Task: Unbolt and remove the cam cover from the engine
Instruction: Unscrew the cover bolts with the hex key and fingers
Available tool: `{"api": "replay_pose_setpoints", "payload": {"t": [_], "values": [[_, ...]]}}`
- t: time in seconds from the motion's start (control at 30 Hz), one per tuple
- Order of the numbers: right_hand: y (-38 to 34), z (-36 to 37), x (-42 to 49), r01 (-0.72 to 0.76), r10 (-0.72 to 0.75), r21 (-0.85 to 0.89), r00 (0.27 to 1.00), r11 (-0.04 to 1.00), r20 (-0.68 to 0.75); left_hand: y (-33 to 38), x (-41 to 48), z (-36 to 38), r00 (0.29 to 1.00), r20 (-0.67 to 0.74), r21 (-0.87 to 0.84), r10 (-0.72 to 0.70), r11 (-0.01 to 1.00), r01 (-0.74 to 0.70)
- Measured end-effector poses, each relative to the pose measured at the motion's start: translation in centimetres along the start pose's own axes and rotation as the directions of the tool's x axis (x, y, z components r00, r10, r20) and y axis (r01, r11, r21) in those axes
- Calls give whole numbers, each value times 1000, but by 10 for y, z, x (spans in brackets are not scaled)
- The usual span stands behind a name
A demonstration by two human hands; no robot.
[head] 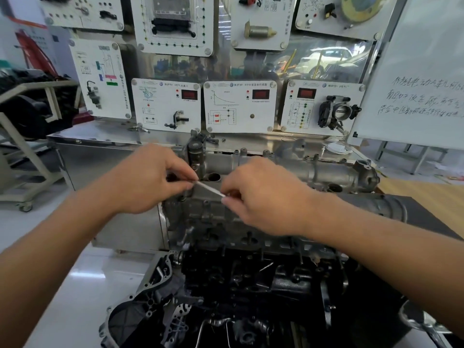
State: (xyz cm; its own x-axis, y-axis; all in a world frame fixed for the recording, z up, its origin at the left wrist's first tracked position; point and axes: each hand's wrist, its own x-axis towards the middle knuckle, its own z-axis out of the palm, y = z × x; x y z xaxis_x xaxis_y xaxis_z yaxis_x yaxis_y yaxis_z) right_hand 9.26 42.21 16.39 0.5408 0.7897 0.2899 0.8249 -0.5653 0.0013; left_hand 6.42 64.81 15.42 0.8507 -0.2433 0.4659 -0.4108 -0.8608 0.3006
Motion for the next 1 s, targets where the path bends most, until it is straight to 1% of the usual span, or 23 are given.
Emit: {"api": "replay_pose_setpoints", "payload": {"t": [0.07,0.13,0.2,0.33,0.43,0.53,0.8,1.0], "values": [[-6,6,1,-63,62,62,998,996,13,-2,-2,4,999,50,78,22,997,-26],[-11,10,3,-100,101,117,995,988,2,-5,-2,5,998,52,121,32,992,-38],[-19,15,4,-123,127,149,992,981,-17,-8,-1,3,996,62,150,62,986,-70],[-31,20,8,-152,167,198,984,968,-59,-9,4,-5,983,138,223,122,963,-151],[-35,21,10,-164,184,231,980,959,-72,-10,8,-11,976,194,248,102,957,-149],[-35,20,10,-170,199,258,976,951,-90,-13,11,-14,973,219,233,73,964,-125],[-39,23,9,-195,215,247,975,949,-56,-13,12,-11,966,243,260,85,954,-149],[-44,21,10,-173,181,187,983,967,-27,-7,17,-10,948,315,382,46,908,-171]]}}
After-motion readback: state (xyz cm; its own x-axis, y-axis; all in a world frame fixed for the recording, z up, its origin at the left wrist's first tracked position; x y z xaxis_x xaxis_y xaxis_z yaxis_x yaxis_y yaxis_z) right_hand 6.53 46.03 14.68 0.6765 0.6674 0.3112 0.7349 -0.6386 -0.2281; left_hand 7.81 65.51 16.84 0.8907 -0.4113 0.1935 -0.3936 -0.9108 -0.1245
